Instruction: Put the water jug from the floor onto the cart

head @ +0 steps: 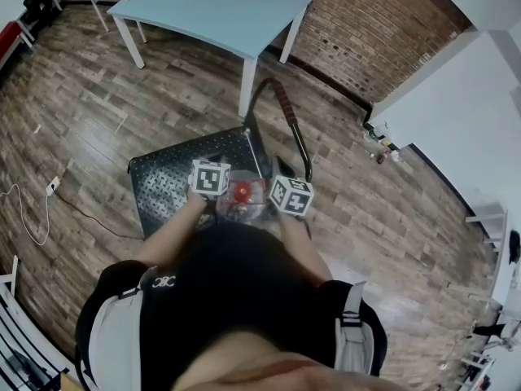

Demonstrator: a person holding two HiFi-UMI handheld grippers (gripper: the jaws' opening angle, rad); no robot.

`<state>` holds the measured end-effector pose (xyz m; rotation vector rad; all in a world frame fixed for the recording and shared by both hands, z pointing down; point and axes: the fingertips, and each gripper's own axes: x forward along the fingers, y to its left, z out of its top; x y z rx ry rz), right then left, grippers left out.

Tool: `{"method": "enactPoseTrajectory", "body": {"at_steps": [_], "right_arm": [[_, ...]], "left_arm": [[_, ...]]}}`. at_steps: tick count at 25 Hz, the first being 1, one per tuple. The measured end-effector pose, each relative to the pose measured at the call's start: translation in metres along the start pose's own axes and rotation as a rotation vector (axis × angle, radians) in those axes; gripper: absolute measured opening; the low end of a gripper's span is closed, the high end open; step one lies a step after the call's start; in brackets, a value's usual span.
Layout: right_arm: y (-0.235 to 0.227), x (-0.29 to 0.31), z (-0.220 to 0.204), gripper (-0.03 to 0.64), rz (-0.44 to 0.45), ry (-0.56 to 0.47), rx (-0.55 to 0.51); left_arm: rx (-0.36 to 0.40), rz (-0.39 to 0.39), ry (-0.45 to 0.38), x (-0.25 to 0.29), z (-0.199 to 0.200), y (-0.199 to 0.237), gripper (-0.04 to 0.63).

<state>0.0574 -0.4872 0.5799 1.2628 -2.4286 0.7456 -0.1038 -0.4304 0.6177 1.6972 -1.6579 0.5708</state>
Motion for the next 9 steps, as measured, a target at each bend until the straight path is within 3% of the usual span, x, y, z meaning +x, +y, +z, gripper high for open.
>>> {"method": "enactPoseTrajectory", "body": {"at_steps": [9], "right_arm": [[-0.015,-0.005,0.000,0.012,-0.007,0.001,-0.006]], "left_arm": [[0.007,0.007,0.011,0.005,0.002,-0.009,0.002]]}}
